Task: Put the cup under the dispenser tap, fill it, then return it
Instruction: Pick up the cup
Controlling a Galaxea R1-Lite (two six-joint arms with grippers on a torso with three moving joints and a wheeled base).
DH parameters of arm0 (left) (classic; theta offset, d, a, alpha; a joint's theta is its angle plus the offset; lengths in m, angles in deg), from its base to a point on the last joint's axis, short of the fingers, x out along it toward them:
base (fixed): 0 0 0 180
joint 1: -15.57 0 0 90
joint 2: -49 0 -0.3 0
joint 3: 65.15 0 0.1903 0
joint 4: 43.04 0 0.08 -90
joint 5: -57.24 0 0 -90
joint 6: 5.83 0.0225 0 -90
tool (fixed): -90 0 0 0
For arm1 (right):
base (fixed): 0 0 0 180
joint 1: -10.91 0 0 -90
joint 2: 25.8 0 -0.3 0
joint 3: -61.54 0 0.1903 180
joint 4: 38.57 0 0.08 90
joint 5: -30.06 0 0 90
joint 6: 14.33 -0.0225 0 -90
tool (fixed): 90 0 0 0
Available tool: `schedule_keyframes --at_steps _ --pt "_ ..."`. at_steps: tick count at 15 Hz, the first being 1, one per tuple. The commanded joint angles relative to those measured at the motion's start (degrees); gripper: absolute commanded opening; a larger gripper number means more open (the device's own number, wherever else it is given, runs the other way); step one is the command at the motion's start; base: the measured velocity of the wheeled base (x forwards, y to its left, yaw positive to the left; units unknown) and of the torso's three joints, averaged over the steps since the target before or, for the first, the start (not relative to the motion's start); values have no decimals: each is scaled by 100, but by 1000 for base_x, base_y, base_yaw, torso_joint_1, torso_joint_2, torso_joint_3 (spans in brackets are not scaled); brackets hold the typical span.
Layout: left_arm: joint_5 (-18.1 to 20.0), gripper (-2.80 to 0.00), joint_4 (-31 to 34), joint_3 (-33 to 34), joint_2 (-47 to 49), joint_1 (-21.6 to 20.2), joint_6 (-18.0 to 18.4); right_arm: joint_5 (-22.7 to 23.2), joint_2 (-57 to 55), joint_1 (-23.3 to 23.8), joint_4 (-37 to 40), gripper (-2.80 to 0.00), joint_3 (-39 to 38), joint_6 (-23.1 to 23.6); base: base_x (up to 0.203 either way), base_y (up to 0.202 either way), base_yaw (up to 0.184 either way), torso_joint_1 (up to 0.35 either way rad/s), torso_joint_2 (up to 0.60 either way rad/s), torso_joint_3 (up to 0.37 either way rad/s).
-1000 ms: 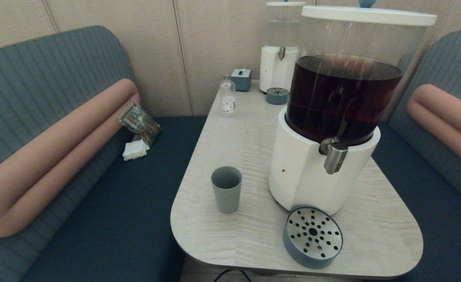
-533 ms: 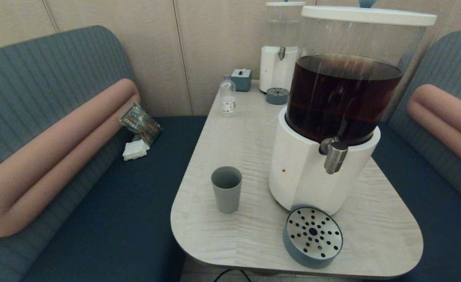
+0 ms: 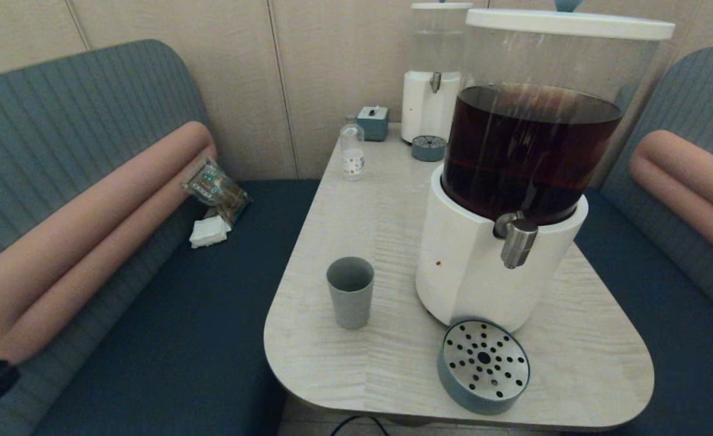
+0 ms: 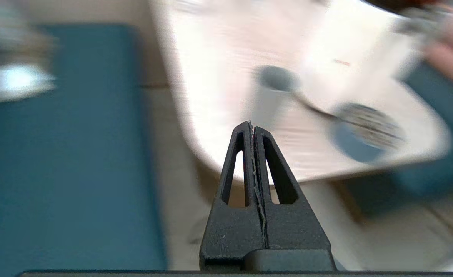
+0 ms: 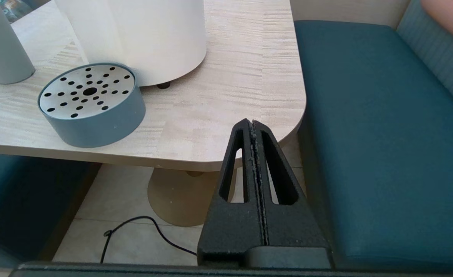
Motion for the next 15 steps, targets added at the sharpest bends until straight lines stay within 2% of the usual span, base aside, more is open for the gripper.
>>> schedule_keyframes --at_steps 1,3,5,7,9,10,11,12,13,14,15 --pt "569 -280 -500 11 1091 74 -17 0 2 -1 4 -280 -2 0 0 0 0 0 0 0" --pt "1178 -280 -1334 36 1872 95 -34 0 -2 -1 22 -280 6 0 0 0 0 0 0 0" --pt "1974 -280 -2255 96 2623 101 -51 0 -6 -1 22 -280 6 8 0 0 0 0 0 0" --pt "2437 -280 -3023 61 3551 102 -153 9 -6 -1 57 -280 15 0 0 0 0 0 0 0" --pt "2488 -280 -3897 -67 4498 83 -395 9 -6 -1 67 -280 15 0 0 0 0 0 0 0" --pt "2265 -280 -4444 -151 4907 82 -664 9 -6 -1 75 -280 24 8 0 0 0 0 0 0" --pt "2024 -280 -4999 -217 5196 118 -1084 9 -6 -1 75 -280 24 8 0 0 0 0 0 0" --pt "1854 -280 -5532 -269 5359 200 -1692 9 -6 -1 75 -280 24 0 0 0 0 0 0 0" --pt "1770 -280 -6042 -257 5483 261 -2097 9 -6 -1 75 -280 24 8 0 0 0 0 0 0" --pt "1730 -280 -6334 -205 5680 287 -2124 9 -6 -1 75 -280 24 8 0 0 0 0 0 0" --pt "1726 -280 -6647 -100 5885 297 -1953 9 -6 -1 75 -280 24 8 0 0 0 0 0 0"
